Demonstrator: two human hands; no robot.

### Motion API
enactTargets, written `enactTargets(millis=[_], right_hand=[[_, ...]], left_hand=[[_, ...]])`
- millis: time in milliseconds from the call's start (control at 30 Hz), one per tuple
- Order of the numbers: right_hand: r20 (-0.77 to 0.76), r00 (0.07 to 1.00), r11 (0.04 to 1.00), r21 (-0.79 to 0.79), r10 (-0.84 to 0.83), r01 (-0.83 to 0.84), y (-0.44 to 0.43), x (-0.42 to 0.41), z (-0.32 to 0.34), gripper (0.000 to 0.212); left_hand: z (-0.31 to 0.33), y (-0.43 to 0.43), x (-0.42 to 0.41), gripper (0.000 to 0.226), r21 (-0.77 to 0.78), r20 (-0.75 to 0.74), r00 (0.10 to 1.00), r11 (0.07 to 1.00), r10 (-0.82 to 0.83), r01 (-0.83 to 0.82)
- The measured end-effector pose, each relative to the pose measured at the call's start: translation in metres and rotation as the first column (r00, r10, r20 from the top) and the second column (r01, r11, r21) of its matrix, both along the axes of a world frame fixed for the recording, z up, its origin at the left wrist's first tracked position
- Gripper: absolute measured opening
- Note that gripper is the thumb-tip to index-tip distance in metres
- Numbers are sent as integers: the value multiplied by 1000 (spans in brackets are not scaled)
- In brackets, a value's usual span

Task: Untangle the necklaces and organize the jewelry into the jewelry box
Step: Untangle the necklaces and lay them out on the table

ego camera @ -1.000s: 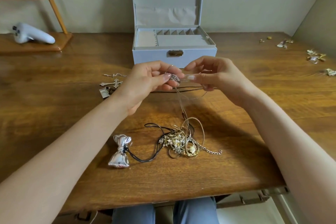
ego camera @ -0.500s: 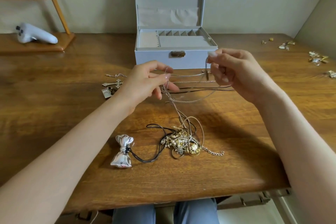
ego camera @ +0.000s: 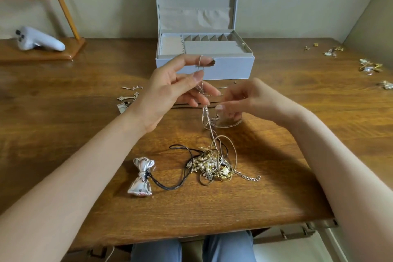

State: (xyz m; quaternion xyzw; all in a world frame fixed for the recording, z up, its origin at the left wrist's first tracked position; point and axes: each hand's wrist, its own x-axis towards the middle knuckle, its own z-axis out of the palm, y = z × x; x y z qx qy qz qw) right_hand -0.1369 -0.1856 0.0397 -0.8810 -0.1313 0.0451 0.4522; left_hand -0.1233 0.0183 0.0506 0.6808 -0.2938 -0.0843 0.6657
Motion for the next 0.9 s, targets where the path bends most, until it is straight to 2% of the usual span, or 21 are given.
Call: enactTargets(millis=[33,100,167,233,367,500,600,667,733,833,900], right_hand=[[50,999,1000,-21,-16,17,2,0,0,3],[105,995,999,51,-3,-3,3,1,0,10],[-17,985,957,238,173,-164,6,-3,3,17],[-133,927,898,328,351,-293,9,-7,3,26],[-125,924,902,296,362,-313,4,-5,5,7],[-74,930,872,380,360,-308,-8,-7,11,23],[-47,906,811,466,421,-353,-11,-5,11,20],[-36,887,776,501,461,-383,-11,-4,10,18],[-20,887,760,524,462,-384,-9,-5,10,14],[-19,918,772,547,397,-323,-4,-5,10,13],[-24,941,791,549,338,-270,-2,-3,8,15]], left_hand=[[0,0,0,29,-32,-25,999,999,-21,20],[1,0,1,32,-82,-50,997,995,-56,52],[1,0,1,33,-102,-44,997,993,-67,62],[1,-1,0,29,-98,-25,999,995,-25,23],[0,2,3,24,-63,-18,974,972,224,-224],[-2,5,9,29,31,-65,876,879,478,-477],[-4,5,11,27,167,41,852,837,522,-521],[-5,5,11,26,221,51,875,849,481,-479],[-5,4,10,25,288,13,930,889,368,-356],[-8,-1,2,30,319,-117,992,948,41,-2],[-10,-5,-3,30,342,-157,976,919,-148,194]])
